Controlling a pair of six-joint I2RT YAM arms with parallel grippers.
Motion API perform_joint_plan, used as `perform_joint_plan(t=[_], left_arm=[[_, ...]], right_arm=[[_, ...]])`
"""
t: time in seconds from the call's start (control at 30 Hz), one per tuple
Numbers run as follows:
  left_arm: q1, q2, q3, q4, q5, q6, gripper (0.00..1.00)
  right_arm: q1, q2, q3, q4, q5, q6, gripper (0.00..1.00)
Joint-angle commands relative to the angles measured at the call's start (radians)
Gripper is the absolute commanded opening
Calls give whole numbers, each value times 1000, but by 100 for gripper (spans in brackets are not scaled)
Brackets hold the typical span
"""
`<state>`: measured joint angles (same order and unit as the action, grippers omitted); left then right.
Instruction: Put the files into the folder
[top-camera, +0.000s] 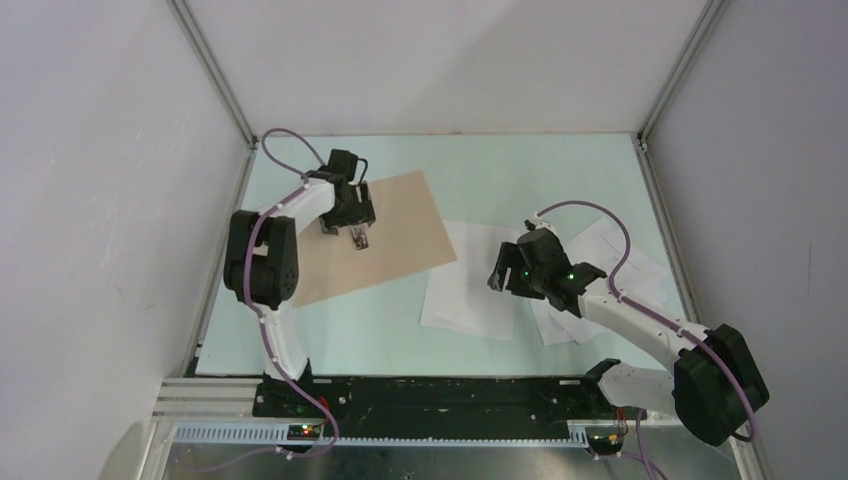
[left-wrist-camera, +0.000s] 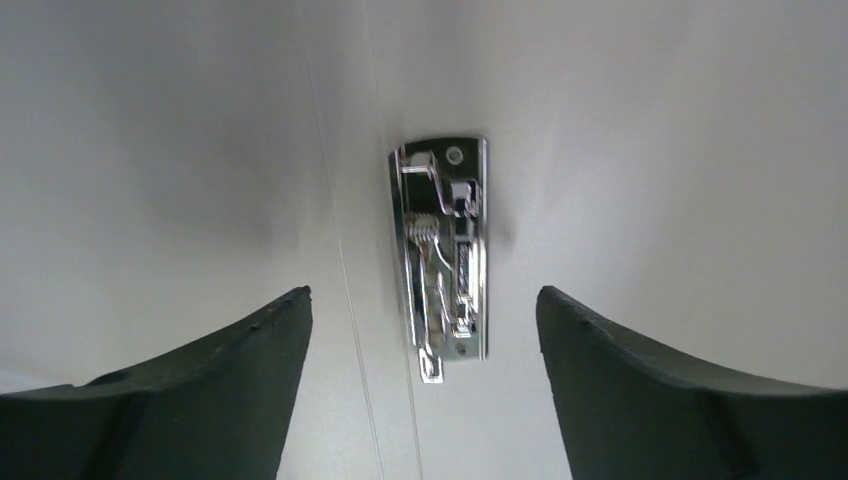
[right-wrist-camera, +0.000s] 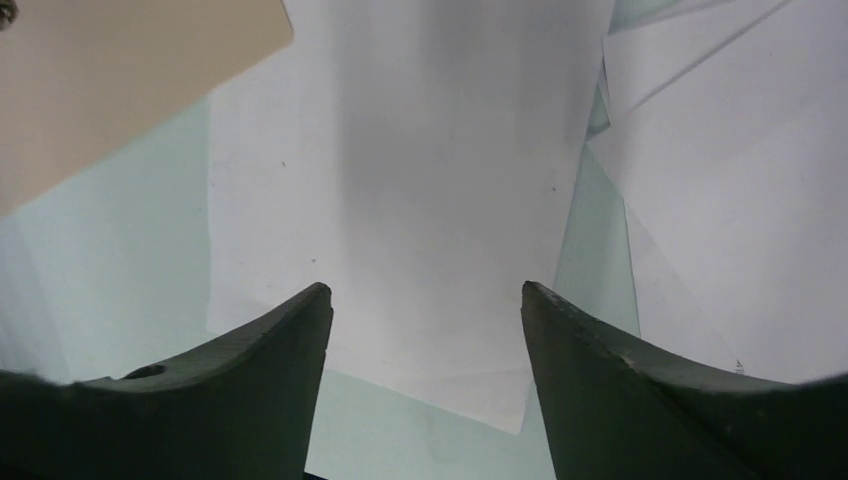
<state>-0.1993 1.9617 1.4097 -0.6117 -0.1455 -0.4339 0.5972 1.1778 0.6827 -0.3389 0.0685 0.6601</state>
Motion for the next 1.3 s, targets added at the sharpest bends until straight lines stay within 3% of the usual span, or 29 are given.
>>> perform_joint_plan(t=[0.0, 0.13, 0.23, 0.3, 0.73, 0.97, 1.27], left_arm=[[-42, -226, -52, 5, 51, 0, 89], [-170, -359, -213, 43, 111, -120, 89], [-265, -412, -342, 163, 186, -277, 98], [-308, -438, -427, 226, 214, -347, 98], [-452, -521, -806, 584, 383, -646, 91], [-492, -566, -903, 605, 360, -720, 85], [-532, -622, -934, 505, 313, -735, 83]], right_arm=[[5, -41, -59, 28, -15, 66, 76], [18, -34, -133, 73, -24, 110, 76], [40, -9, -143, 81, 0, 130, 74], [54, -1, -147, 81, 9, 140, 72], [75, 25, -164, 99, 26, 159, 64], [75, 46, -167, 117, 25, 159, 61], [77, 72, -188, 160, 7, 170, 60]])
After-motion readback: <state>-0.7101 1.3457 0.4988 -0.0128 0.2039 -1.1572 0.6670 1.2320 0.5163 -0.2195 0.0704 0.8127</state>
